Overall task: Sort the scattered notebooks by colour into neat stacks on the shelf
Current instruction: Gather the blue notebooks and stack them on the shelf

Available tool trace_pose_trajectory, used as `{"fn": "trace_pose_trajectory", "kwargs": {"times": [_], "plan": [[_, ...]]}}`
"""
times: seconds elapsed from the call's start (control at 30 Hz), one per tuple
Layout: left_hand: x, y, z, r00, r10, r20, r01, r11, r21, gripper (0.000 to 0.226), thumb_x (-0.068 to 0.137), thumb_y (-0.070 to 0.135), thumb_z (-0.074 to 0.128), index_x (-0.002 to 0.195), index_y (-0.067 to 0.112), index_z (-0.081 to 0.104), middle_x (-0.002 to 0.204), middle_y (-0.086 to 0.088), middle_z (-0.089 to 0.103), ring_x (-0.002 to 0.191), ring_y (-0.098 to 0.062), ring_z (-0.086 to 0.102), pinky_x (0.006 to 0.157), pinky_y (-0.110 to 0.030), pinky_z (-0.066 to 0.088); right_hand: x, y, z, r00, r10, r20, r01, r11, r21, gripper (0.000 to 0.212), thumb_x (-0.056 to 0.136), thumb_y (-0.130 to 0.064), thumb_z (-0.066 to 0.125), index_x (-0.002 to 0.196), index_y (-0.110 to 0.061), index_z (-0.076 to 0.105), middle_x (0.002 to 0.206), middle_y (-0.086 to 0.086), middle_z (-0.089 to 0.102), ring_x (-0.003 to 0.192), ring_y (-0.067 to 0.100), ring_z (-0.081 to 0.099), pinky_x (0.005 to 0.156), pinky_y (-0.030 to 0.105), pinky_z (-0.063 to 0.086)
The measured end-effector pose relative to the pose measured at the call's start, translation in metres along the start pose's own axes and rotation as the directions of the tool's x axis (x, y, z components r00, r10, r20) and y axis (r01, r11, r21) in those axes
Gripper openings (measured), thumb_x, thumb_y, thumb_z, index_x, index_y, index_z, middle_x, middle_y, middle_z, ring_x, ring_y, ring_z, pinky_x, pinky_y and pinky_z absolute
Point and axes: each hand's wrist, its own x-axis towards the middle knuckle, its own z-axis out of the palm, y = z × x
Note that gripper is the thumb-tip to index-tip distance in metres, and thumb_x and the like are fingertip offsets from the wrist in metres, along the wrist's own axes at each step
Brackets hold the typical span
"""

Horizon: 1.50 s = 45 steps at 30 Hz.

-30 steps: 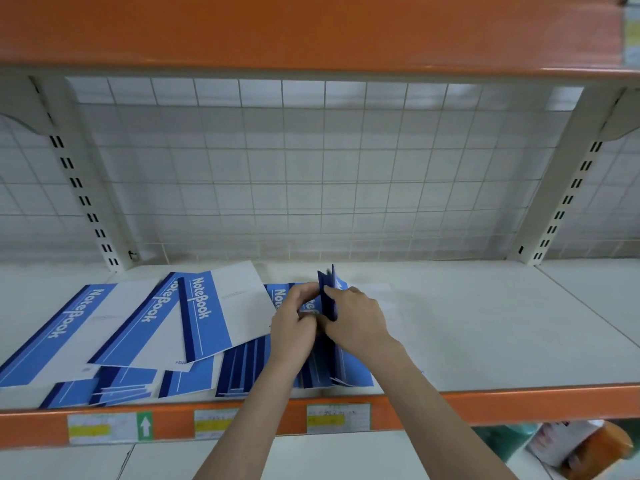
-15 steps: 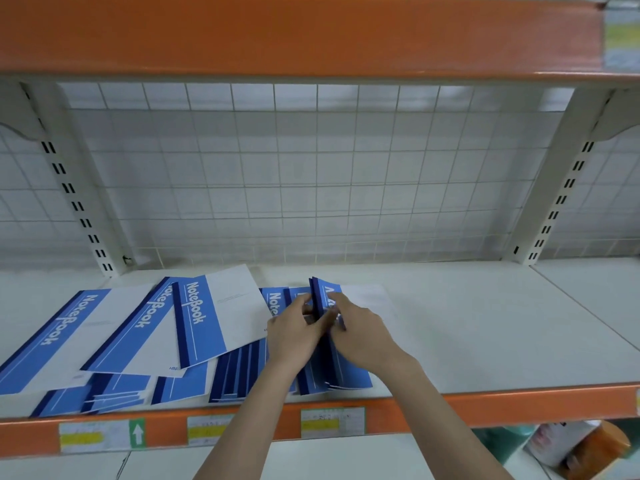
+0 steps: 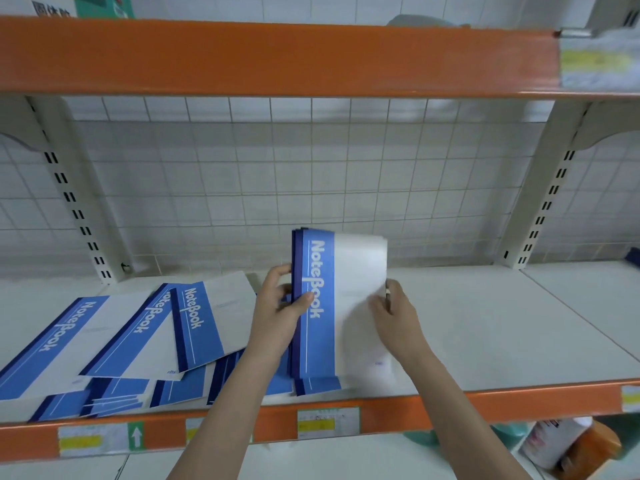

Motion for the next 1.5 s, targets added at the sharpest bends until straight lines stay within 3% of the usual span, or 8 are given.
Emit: {"fn": "trace_pose_trajectory", "kwargs": {"times": [0.17,0.37,0.5,0.63,0.93,1.0,1.17,1.5], "plan": [[0.004,0.020,-0.002,0.978,0.207,-0.020,-0.208,0.975,-0.078,0.035,0.090,-0.001,0.057,0.106,0.030,0.055,0.097,0.008,0.070,0.090,-0.012,0.066,0.076,-0.025,0.057,0.001,-0.024,0.002,0.994,-0.074,-0.084,0.100,0.919,0.380,0.004,0.091,0.000,0.041,0.091,0.002,0.045,0.077,0.006,0.039,0.065,0.007,0.036,0.057,0.014,0.034],[-0.002,0.008,0.001,0.994,0.105,-0.013,-0.106,0.987,-0.123,0.023,0.089,0.019,0.063,0.095,0.041,0.065,0.096,0.010,0.071,0.090,-0.008,0.067,0.068,-0.015,0.052,-0.005,-0.021,0.013,0.988,-0.149,-0.041,0.150,0.853,0.499,0.012,0.093,-0.010,0.048,0.102,-0.005,0.054,0.090,0.020,0.052,0.079,0.012,0.049,0.070,0.017,0.043],[-0.009,-0.009,0.005,0.998,0.062,0.003,-0.062,0.994,-0.086,0.025,0.090,0.016,0.062,0.109,0.032,0.061,0.104,0.012,0.071,0.097,-0.001,0.065,0.075,-0.009,0.049,-0.011,-0.002,0.022,0.984,-0.180,0.003,0.158,0.868,0.471,0.030,0.095,-0.002,0.043,0.110,-0.026,0.052,0.097,-0.023,0.065,0.087,-0.008,0.057,0.074,0.004,0.042],[-0.009,-0.015,0.007,0.997,0.074,0.001,-0.074,0.997,-0.016,0.027,0.092,0.019,0.059,0.114,0.034,0.056,0.108,0.014,0.067,0.099,0.003,0.062,0.078,-0.009,0.048,-0.014,0.016,0.030,0.987,-0.157,0.034,0.129,0.901,0.415,0.021,0.098,-0.006,0.042,0.106,-0.024,0.047,0.090,-0.030,0.063,0.082,-0.014,0.056,0.069,0.002,0.042],[-0.006,-0.021,0.008,0.995,0.080,0.051,-0.086,0.990,0.108,0.035,0.094,0.020,0.055,0.127,0.030,0.047,0.115,0.018,0.061,0.102,0.009,0.058,0.081,-0.006,0.046,-0.006,0.021,0.017,0.992,-0.124,0.026,0.110,0.946,0.305,0.014,0.096,-0.006,0.043,0.105,-0.010,0.053,0.090,0.004,0.059,0.071,0.002,0.052,0.065,0.004,0.042],[-0.004,-0.019,0.014,0.995,0.056,0.077,-0.064,0.993,0.098,0.029,0.094,0.017,0.056,0.120,0.031,0.050,0.111,0.017,0.063,0.100,0.004,0.060,0.079,-0.007,0.046,-0.005,0.020,0.008,0.994,-0.105,-0.021,0.106,0.953,0.284,0.014,0.098,-0.010,0.042,0.088,-0.005,0.050,0.076,0.014,0.049,0.059,0.006,0.046,0.056,0.010,0.042],[0.006,-0.020,0.046,0.984,-0.117,0.135,0.100,0.987,0.124,0.021,0.094,0.022,0.057,0.107,0.031,0.043,0.099,0.009,0.063,0.085,-0.009,0.061,0.070,-0.022,0.047,-0.002,0.025,-0.027,0.990,0.028,-0.137,-0.011,0.992,0.123,0.033,0.099,-0.020,0.037,0.067,-0.015,0.032,0.065,0.001,0.037,0.054,0.007,0.040,0.033,0.012,0.033],[0.005,-0.031,0.179,0.877,-0.344,0.335,0.257,0.926,0.277,0.012,0.102,0.031,0.036,0.098,0.023,0.044,0.099,0.000,0.062,0.086,-0.017,0.063,0.070,-0.031,0.049,-0.020,0.077,-0.141,0.888,0.378,-0.263,-0.376,0.925,0.059,0.031,0.100,-0.025,0.033,0.072,-0.014,0.039,0.072,0.002,0.041,0.064,0.013,0.042,0.035,0.014,0.034]]}}
